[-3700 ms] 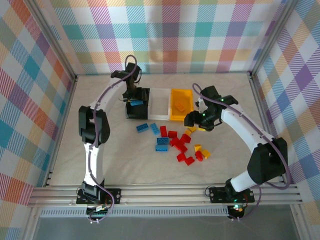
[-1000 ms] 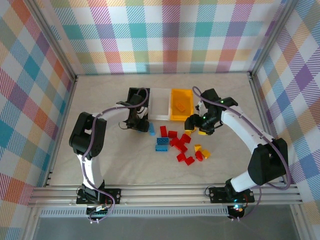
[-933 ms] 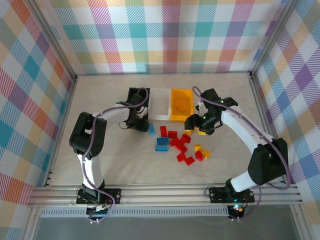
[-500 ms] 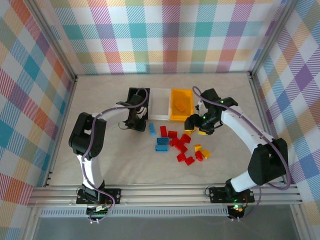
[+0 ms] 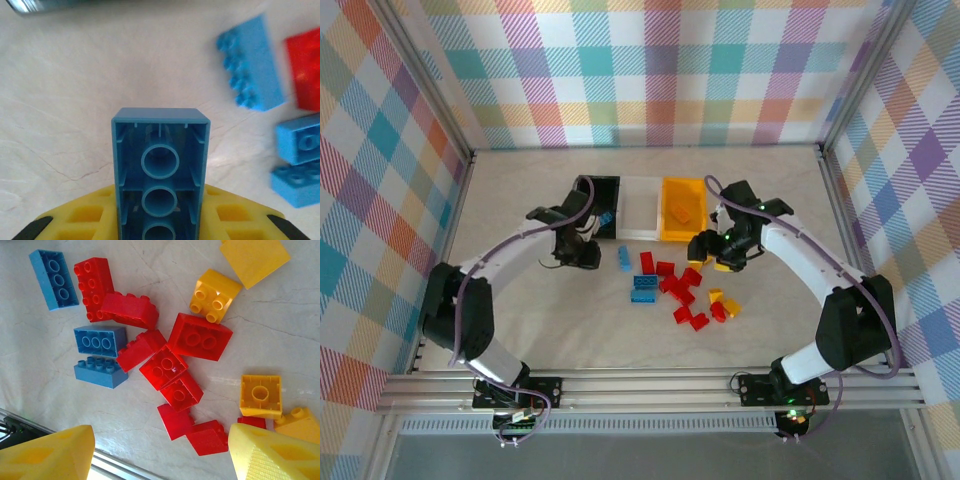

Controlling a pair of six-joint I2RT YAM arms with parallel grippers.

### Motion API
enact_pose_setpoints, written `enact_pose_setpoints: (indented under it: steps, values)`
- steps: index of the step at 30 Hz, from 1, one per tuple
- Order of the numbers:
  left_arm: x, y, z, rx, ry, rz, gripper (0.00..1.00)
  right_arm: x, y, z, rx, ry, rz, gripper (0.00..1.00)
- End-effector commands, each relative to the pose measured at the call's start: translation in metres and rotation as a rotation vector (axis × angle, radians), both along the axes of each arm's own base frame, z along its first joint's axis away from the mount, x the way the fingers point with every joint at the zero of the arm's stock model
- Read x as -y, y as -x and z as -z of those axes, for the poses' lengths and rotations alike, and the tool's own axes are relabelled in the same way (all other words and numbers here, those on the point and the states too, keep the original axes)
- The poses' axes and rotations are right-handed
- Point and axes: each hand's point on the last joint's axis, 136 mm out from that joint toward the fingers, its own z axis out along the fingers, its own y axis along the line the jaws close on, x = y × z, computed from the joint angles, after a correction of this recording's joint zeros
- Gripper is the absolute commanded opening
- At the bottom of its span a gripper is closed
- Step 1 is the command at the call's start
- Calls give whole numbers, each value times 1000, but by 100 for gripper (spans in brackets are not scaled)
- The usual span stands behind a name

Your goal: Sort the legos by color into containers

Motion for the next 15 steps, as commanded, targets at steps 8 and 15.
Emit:
enact_pose_setpoints:
  steps: [8, 15]
  values:
    - [17, -91, -23, 37, -11, -17, 32, -7, 0, -12, 24, -38, -8, 71]
    - [15, -142, 16, -12, -52, -57, 33, -3, 0, -20, 40, -14, -28, 72]
